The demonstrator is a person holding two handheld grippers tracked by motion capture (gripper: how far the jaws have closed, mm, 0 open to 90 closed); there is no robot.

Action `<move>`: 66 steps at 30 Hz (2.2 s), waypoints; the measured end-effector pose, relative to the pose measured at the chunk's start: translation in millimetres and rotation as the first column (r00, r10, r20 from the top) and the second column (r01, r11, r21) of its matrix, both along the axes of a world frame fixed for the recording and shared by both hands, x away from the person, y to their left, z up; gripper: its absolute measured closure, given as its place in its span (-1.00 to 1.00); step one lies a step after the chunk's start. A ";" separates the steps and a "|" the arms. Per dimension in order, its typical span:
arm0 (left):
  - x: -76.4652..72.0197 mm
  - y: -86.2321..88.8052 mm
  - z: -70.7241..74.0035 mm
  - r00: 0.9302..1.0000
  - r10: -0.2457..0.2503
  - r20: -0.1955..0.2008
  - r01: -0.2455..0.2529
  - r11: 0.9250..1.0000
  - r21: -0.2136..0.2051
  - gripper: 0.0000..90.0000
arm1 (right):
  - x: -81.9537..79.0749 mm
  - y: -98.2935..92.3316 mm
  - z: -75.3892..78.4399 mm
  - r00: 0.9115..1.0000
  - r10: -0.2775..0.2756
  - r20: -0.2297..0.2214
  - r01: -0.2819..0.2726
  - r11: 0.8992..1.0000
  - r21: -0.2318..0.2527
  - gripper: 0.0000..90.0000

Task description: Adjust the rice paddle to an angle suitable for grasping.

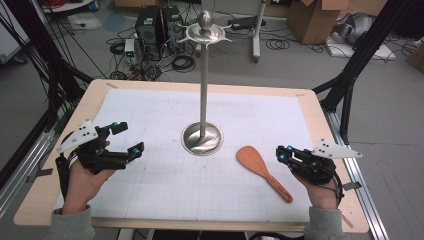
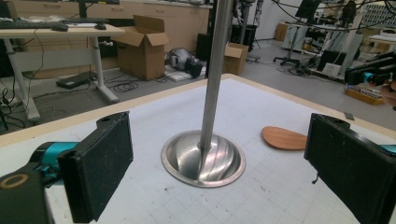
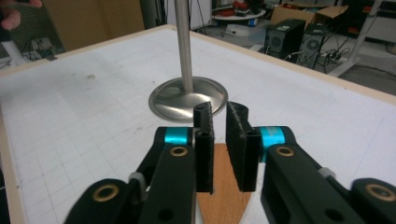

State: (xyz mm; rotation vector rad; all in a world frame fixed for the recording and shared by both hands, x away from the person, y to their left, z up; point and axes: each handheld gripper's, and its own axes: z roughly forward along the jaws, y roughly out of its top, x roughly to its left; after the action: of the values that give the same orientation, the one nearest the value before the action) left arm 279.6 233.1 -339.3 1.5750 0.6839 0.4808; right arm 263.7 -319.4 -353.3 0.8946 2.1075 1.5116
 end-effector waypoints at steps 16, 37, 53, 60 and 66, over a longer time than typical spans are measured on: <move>1.3 2.8 0.7 1.000 0.007 -0.002 -0.007 1.000 -0.003 -0.82 | -3.0 2.5 -29.6 0.997 0.027 -0.071 -0.033 0.996 -0.078 0.99; 6.2 -2.5 -1.4 1.000 0.000 -0.013 0.000 1.000 0.001 -0.82 | -2.0 14.9 -70.8 0.973 0.032 -0.227 -0.083 0.971 -0.222 0.99; 6.2 -0.3 -2.3 1.000 0.006 -0.020 -0.006 1.000 0.000 -0.82 | 3.4 18.7 -86.4 0.948 0.044 -0.314 -0.136 0.951 -0.277 1.00; 6.2 -0.2 -2.9 1.000 0.007 -0.024 -0.007 1.000 0.000 -0.82 | 5.0 13.4 -87.2 0.947 0.025 -0.320 -0.117 0.955 -0.271 1.00; 5.6 0.6 -3.4 1.000 0.009 -0.025 -0.009 1.000 0.001 -0.82 | 7.2 5.0 -88.0 0.950 -0.025 -0.311 -0.063 0.961 -0.270 1.00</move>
State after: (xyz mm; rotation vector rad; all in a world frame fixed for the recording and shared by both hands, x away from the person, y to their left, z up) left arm 285.2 233.7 -342.6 1.5823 0.7099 0.4687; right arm 270.9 -314.4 -441.3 1.0633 2.4804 1.0974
